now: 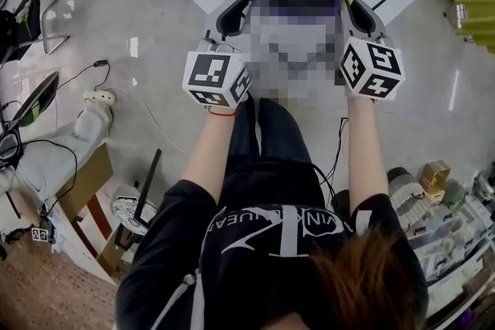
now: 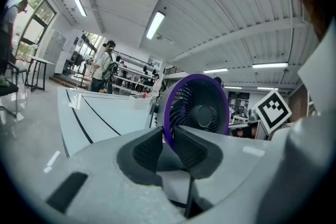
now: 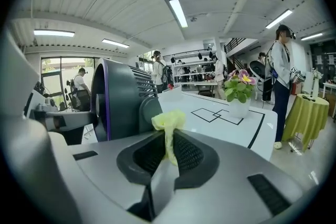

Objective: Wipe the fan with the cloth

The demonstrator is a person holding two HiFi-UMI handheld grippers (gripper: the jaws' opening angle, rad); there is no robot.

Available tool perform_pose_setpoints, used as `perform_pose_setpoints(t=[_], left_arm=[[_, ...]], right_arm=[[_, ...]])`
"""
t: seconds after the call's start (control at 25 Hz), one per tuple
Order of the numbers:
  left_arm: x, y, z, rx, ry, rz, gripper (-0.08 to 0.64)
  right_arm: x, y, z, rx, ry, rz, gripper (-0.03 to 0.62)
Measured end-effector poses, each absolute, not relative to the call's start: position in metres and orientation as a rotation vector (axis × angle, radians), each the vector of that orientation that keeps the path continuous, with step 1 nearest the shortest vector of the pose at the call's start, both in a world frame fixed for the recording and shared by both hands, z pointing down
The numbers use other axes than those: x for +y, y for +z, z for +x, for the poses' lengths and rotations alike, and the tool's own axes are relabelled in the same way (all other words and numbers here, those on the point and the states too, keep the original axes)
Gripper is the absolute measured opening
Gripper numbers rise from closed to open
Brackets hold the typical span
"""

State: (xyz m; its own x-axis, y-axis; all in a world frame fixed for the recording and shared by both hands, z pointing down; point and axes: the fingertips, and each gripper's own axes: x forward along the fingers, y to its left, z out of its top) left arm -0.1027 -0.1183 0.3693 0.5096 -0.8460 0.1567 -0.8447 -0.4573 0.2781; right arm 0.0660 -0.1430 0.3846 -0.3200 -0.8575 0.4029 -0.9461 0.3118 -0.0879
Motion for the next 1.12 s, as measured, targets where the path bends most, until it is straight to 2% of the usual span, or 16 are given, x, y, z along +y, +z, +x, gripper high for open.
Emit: perform_pose_setpoints(t=[0.16, 0.4, 0.64, 0.92, 1.12], left_arm=[[-0.119, 0.371, -0.102, -1.466, -0.047, 2.405, 0.075], [-0.113, 0.362, -0.108, -1.562, -0.121, 2.44, 0.084], [-0.098, 0.359, -0.135, -1.691, -0.147, 2.369, 0.009], [-0.092, 0.36, -0.15, -1.705, -0.091, 2.379, 0.009], [-0.084, 0.365, -0.155, -1.686, -0.081, 2.379, 0.009]], right_arm=[[-0.146, 0.382, 0.067, -2.339, 0.387, 1.618, 0.043], [-0.11, 0.33, 0.062, -2.386, 0.027, 1.728, 0.043], [-0.073, 0.272, 0.004, -2.447, -0.546, 1.55, 0.044], [-0.075, 0.294, -0.059, -2.26, -0.798, 1.244, 0.044], [-0.088, 0.293, -0.061, -1.88, -1.113, 1.171, 0.044]])
